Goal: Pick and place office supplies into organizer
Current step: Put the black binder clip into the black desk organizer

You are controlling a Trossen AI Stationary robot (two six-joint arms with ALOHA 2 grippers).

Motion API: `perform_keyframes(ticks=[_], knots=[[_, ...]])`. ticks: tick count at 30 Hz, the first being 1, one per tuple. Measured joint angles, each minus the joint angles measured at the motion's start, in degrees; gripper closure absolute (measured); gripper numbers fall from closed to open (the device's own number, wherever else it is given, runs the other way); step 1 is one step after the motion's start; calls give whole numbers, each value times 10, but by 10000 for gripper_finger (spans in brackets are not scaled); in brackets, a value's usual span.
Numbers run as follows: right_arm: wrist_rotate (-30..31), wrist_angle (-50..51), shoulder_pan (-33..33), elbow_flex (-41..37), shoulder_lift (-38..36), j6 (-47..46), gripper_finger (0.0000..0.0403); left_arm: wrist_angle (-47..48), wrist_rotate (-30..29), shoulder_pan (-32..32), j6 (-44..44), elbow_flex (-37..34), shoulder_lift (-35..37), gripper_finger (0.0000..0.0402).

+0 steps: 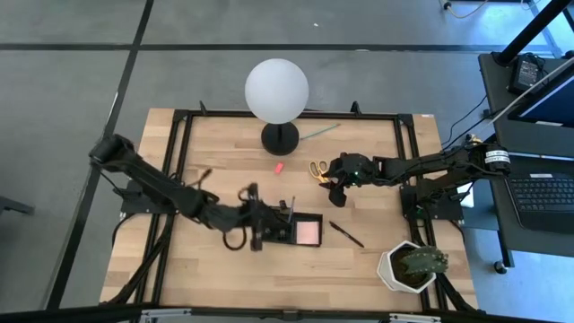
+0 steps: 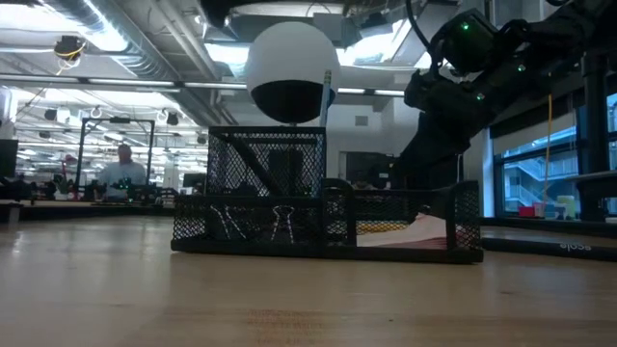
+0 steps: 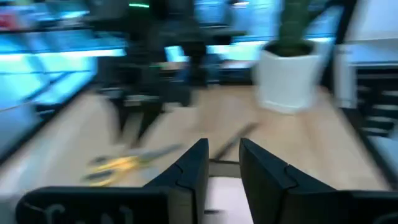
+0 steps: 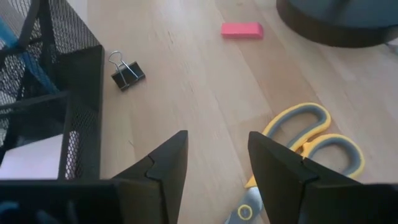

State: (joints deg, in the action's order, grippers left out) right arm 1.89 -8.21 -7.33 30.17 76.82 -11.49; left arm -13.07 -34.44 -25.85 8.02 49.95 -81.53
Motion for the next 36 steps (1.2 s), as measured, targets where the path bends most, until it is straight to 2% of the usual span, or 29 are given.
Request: perform_keyframes(ticks=[4, 8, 13, 21, 26, 36], knots=[[0, 0, 0, 0, 0, -3, 232, 102, -34, 31, 8, 0, 43, 318], [0, 0, 0, 0, 0, -2, 232, 130, 6, 74, 37, 0, 52, 318], [0, -2, 0, 0, 0, -2, 232, 69, 127, 112, -9, 0, 34, 318], [0, -10, 0, 0, 0, -1, 232, -97, 217, 142, -81, 0, -45, 318], [0, -12, 0, 0, 0, -3, 232, -128, 205, 146, -130, 0, -77, 318], [0, -20, 0, 0, 0, -17, 232, -124, 220, 202, -225, 20, -73, 318]])
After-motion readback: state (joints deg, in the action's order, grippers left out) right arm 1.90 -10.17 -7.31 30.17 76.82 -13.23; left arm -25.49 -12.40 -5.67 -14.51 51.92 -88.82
